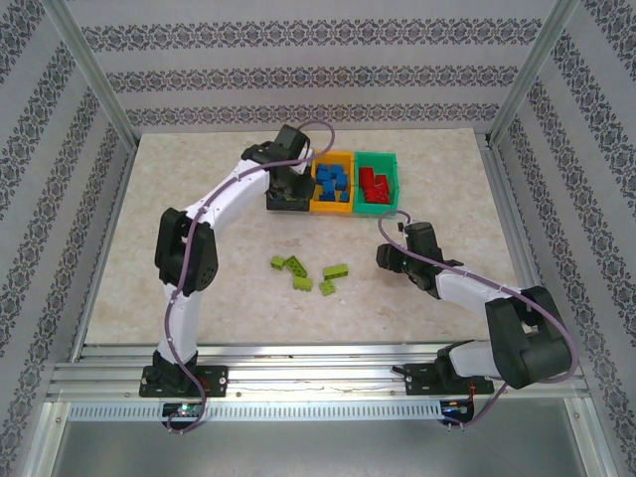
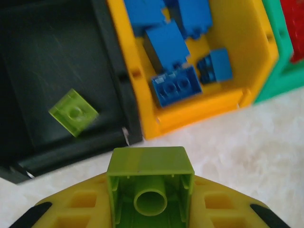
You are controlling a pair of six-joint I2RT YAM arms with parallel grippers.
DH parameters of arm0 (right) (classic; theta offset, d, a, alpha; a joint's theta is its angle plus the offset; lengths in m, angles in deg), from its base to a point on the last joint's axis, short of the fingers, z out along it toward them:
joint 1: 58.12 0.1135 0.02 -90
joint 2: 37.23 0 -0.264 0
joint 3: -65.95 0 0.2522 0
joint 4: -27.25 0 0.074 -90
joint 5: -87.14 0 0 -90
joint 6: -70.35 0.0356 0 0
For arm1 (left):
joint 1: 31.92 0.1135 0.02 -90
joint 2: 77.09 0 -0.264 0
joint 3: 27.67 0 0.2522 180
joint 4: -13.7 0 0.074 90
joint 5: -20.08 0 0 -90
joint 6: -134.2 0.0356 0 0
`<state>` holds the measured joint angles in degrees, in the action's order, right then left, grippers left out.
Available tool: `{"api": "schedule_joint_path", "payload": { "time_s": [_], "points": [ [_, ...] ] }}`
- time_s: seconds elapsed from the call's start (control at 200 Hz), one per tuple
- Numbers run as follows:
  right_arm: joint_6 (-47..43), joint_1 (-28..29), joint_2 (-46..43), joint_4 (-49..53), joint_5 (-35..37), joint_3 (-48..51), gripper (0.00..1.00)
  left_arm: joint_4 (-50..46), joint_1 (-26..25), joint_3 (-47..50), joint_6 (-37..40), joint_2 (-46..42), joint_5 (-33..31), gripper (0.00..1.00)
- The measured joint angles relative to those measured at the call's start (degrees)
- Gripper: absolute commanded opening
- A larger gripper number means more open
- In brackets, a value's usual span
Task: Sort the legos into containers by color
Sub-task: Place the lego in the container.
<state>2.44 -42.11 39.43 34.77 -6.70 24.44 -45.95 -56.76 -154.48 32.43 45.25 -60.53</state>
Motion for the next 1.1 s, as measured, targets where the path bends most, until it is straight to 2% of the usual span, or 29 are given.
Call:
{"api": "schedule_joint_path", "payload": {
  "time_s": [0.195, 0.265, 0.32, 0.425, 0.625, 0.794, 1.099],
  "points": [
    [0.02, 0.0, 0.0, 0.0, 0.0, 0.0, 0.57, -3.96, 3.5, -12.5, 0.66, 8.81, 0.02, 0.32],
    [0.02, 0.02, 0.0, 0.0, 0.0, 0.0, 0.57, -4.85, 4.35, -16.17, 0.72, 11.78, 0.24, 0.41],
    [0.02, 0.02, 0.0, 0.0, 0.0, 0.0, 0.58, -5.29, 4.83, -18.49, 0.74, 13.84, 0.66, 0.43],
    [0.02, 0.02, 0.0, 0.0, 0.02, 0.0, 0.58, -5.81, 5.46, -21.27, 0.46, 16.46, 1.25, 0.53],
    [0.02, 0.02, 0.0, 0.0, 0.02, 0.0, 0.58, -5.97, 5.51, -21.62, -1.11, 17.53, 3.1, 0.55],
    [0.02, 0.02, 0.0, 0.0, 0.02, 0.0, 0.58, -3.3, 5.29, -12.59, -2.03, 12.61, 4.74, 0.55],
    [0.0, 0.02, 0.0, 0.0, 0.02, 0.0, 0.59, 8.0, 3.85, 16.46, -2.73, -6.54, 7.45, 0.55]
  ]
}}
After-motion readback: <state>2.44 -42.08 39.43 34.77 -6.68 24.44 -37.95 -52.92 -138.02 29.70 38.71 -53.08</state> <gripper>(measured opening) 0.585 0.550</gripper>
